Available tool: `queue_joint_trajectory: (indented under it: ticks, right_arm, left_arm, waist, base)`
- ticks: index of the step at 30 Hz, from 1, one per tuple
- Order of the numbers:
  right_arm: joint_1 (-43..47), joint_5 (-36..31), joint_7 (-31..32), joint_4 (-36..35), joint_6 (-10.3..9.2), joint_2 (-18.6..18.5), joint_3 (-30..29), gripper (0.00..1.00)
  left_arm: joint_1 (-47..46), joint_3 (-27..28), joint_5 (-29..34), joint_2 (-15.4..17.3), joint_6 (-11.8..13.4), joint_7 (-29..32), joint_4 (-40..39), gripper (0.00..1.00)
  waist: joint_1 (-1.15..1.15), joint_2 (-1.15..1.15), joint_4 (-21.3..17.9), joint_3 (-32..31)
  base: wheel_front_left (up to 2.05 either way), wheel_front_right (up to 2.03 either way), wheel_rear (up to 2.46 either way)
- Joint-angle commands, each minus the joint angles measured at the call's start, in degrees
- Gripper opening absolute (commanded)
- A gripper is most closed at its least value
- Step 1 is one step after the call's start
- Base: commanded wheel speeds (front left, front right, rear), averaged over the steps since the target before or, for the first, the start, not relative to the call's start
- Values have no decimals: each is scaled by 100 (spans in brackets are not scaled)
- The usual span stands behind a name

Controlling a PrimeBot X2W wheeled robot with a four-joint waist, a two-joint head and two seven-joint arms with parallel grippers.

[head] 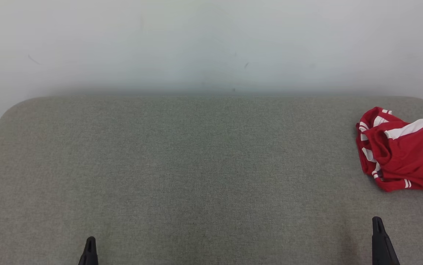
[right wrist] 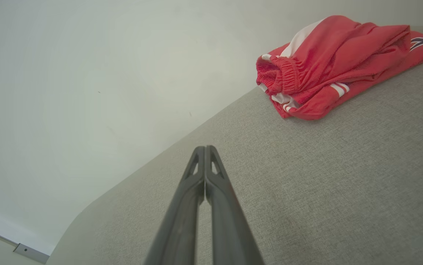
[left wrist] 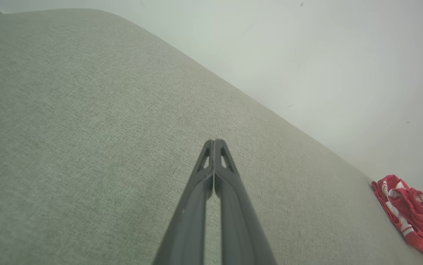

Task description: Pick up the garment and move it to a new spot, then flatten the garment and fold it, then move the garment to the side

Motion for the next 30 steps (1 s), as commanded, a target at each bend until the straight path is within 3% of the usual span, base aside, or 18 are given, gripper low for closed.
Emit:
queue_joint_trajectory:
  ticks: [1, 30]
  right_arm:
    - [53, 237, 34, -122, 1, -60, -1, 0]
    - [243, 2459, 434, -427, 2, -119, -28, 0]
  left_arm:
    - [3, -8, -264, 42, -38, 46, -126, 0]
    - [5, 3, -2593, 132, -146, 566, -343, 0]
  waist:
    - [0, 0, -3, 0]
    - [0, 0, -59, -6]
  base:
    - [0, 0, 0]
    - [0, 0, 0]
